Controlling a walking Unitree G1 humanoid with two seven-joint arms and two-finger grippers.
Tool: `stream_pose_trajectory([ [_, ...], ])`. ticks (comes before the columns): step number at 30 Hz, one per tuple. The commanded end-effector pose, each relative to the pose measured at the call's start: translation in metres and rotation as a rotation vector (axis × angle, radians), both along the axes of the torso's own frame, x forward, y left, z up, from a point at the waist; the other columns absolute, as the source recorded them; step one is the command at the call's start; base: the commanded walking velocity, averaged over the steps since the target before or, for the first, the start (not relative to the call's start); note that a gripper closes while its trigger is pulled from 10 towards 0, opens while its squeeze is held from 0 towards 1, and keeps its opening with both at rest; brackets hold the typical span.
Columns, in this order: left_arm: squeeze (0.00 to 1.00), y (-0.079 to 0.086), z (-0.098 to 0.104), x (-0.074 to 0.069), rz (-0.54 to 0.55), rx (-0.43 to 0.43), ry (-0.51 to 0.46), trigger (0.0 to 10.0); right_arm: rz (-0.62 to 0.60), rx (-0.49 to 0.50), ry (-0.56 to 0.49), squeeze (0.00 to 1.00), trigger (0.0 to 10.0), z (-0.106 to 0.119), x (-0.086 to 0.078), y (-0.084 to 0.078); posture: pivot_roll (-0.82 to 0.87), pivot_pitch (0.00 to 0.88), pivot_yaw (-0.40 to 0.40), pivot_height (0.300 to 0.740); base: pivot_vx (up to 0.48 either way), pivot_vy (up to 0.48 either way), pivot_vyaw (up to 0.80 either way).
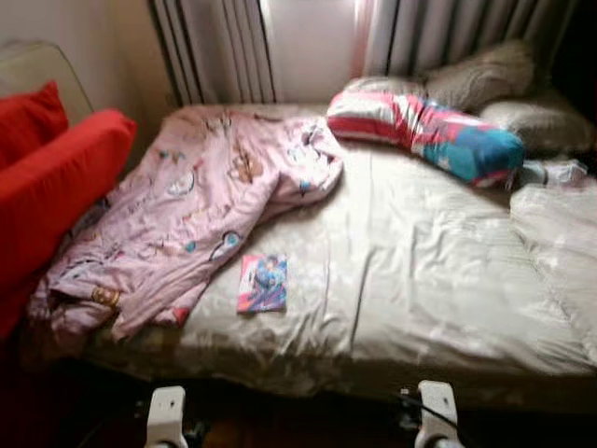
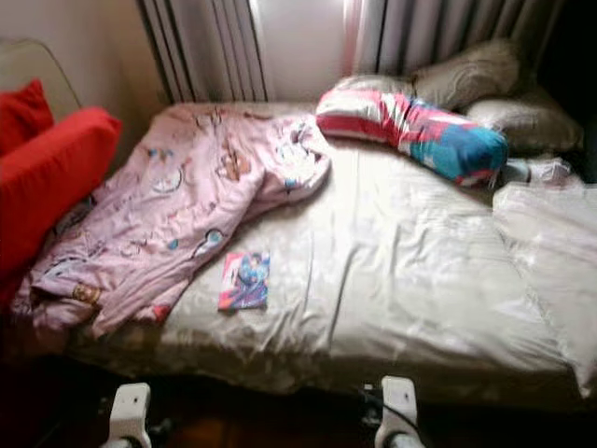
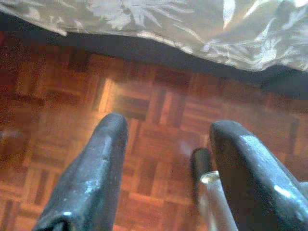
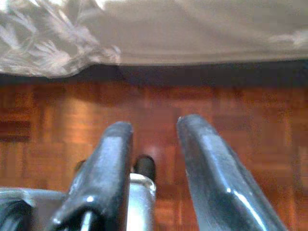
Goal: Clean up the room
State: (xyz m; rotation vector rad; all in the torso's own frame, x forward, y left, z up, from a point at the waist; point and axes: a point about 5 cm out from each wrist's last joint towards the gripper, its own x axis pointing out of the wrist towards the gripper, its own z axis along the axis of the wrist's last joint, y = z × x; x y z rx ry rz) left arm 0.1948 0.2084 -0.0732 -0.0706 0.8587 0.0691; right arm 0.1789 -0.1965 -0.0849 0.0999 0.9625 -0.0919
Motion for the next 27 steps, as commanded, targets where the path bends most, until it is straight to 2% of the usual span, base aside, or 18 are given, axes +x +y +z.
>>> stream_pose_trajectory([
  [1,0.0,0.0086,0.0012,-0.0005,0.002,0.024,0.008,10.0,0.016,0.018,-0.02,0.0,10.0,0.0023,0.0072,0.009,-0.07,0.0,0.052,0.74,0.0,0.48,0.0],
  [19,0.0,0.0086,0.0006,-0.0017,0.0,0.026,0.01,10.0,0.025,0.02,-0.018,0.0,10.0,0.0017,0.0062,0.0095,-0.07,0.0,0.05,0.74,0.0,0.474,0.0],
  [27,0.0,0.0073,0.0005,-0.0019,-0.007,0.018,0.003,10.0,0.038,0.017,-0.014,0.0,10.0,0.0014,0.0054,0.009,-0.07,0.0,0.048,0.74,0.0,0.0,0.0],
])
